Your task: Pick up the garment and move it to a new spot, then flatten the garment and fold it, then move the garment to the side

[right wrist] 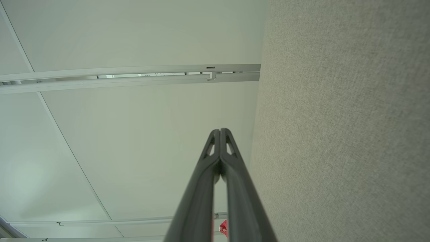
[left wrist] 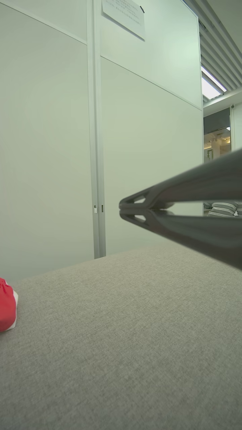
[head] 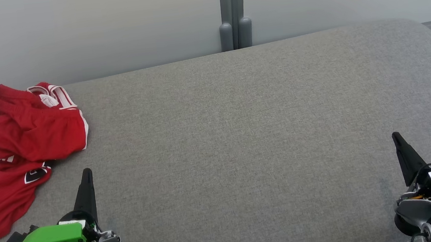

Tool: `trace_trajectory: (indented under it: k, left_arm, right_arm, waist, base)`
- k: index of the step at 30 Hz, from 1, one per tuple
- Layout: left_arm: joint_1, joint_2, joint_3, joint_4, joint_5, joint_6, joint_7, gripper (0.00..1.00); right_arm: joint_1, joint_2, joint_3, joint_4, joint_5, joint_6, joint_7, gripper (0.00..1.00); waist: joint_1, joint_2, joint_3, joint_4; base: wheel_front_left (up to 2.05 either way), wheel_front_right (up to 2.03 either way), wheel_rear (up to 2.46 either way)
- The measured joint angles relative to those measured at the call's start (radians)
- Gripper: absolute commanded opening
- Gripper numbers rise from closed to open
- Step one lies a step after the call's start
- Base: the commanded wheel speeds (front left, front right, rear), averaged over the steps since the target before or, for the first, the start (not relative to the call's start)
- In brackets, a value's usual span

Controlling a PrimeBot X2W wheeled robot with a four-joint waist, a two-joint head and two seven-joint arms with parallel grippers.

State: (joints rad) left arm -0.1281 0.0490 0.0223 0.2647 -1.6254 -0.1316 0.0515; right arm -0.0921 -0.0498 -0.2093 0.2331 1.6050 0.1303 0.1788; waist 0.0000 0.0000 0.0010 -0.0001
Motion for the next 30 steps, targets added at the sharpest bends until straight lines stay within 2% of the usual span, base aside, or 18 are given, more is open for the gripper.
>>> trace_trajectory:
  k: [30]
  left_arm:
    - [0.000,0.000,0.000,0.000,0.000,0.000,0.000,0.00]
  right_arm:
    - [0.000,0.000,0.000,0.000,0.000,0.000,0.000,0.00]
  waist:
    - [0.0000,0.0000,0.000,0.000]
  base:
    - [0.00,0.00,0.00]
